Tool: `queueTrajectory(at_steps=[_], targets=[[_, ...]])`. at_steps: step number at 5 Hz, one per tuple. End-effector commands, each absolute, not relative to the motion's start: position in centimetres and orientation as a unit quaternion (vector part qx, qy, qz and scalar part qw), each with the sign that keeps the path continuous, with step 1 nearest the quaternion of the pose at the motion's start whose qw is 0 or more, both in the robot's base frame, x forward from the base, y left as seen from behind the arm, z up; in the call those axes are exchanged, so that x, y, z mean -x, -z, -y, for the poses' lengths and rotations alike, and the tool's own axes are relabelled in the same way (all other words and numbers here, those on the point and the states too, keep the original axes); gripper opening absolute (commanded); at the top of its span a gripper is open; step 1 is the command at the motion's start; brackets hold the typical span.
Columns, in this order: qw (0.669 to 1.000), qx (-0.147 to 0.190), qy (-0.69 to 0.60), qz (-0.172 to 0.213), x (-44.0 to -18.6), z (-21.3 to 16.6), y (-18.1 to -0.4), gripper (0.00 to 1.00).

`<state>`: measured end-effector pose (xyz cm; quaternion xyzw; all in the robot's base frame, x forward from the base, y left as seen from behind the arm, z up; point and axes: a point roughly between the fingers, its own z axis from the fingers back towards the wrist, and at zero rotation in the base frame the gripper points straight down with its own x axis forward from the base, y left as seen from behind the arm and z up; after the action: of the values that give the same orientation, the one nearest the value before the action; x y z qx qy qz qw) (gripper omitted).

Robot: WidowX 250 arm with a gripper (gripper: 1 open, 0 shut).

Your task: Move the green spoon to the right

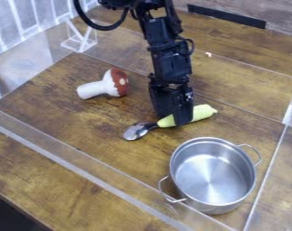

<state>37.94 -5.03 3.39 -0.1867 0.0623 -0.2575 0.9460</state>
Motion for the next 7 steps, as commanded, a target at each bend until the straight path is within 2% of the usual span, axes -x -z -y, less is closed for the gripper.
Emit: queueTrajectory(at_steps=[1, 2, 3, 4, 5, 6, 7], targets=[[0.953, 0.17, 0.252, -0.02, -38.6, 3.5, -7.3, 1.0], [0.949, 0.17, 0.263, -0.027, -38.8, 3.8, -7.2, 0.0], [0.946, 0.166, 0.275, -0.033, -38.9, 4.2, -7.8, 0.0], [0.948, 0.165, 0.268, -0.035, -38.2, 4.0, -8.2, 1.0], [0.95, 0.165, 0.262, -0.037, -37.6, 3.7, -8.5, 1.0], [0.95, 0.16, 0.266, -0.041, -37.7, 3.4, -9.6, 0.0], [0.95, 0.154, 0.27, -0.038, -37.7, 2.9, -10.9, 1.0]])
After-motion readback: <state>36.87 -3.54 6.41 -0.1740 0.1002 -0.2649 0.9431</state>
